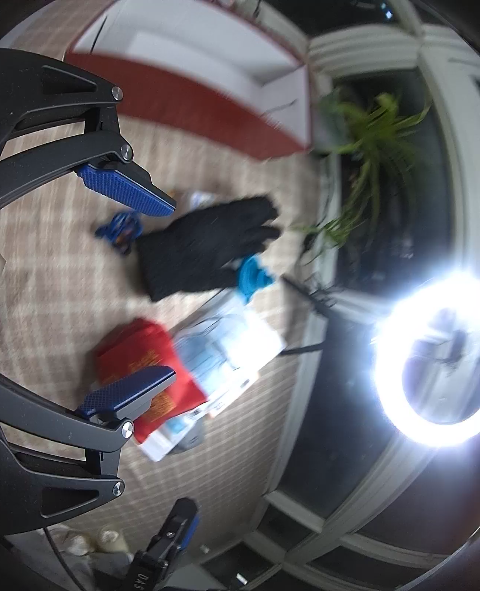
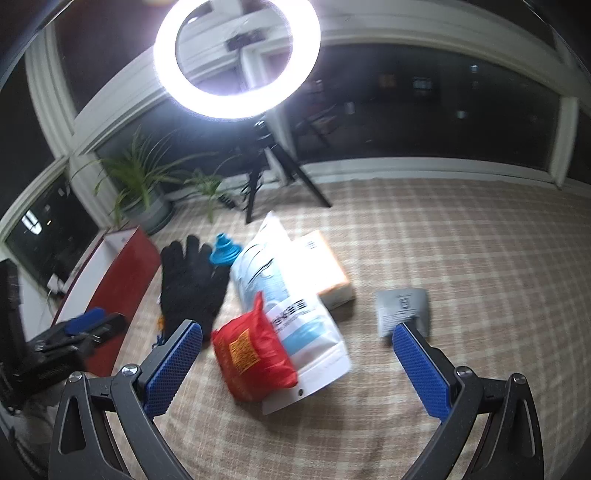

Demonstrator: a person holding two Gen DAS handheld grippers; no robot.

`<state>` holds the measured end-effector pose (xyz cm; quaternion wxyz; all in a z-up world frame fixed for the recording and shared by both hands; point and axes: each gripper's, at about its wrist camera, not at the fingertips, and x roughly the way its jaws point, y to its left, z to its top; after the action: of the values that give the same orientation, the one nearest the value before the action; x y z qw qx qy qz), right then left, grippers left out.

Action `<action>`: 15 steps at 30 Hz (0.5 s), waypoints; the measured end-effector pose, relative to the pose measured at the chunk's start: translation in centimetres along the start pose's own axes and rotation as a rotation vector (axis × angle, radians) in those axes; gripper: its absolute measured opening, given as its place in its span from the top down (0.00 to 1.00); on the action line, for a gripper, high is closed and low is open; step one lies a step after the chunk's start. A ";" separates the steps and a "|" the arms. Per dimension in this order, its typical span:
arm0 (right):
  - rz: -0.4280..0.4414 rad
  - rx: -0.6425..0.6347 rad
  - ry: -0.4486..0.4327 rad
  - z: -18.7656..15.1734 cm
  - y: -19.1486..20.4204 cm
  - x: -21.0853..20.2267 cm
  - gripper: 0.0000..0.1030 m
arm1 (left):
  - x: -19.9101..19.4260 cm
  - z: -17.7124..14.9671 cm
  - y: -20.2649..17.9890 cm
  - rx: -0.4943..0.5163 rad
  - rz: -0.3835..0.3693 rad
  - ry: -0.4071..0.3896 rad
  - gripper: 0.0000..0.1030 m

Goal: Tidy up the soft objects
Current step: 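Move the right tool toward the red cloth pouch, fingers open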

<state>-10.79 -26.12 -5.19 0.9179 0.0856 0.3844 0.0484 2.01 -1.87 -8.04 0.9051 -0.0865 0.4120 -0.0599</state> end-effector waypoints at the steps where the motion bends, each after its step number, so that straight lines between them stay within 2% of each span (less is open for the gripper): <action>1: 0.013 -0.009 0.011 0.0 0.1 0.4 0.01 | 0.6 -0.3 -0.1 -0.002 -0.021 0.023 0.20; 5: 0.053 -0.039 0.068 0.2 0.6 2.3 0.01 | 2.3 -1.5 -0.8 0.008 -0.057 0.071 0.20; 9: 0.120 -0.031 0.121 0.3 0.7 4.4 0.02 | 2.4 -2.1 -1.1 0.016 -0.057 0.079 0.19; 15: 0.187 0.006 0.210 0.3 0.9 7.9 0.17 | 2.3 -2.2 -0.7 0.033 -0.019 0.063 0.20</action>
<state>-5.07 -24.05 -10.37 0.8639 0.1181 0.4688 0.1415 1.84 -3.22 -11.01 0.8923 -0.0735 0.4385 -0.0782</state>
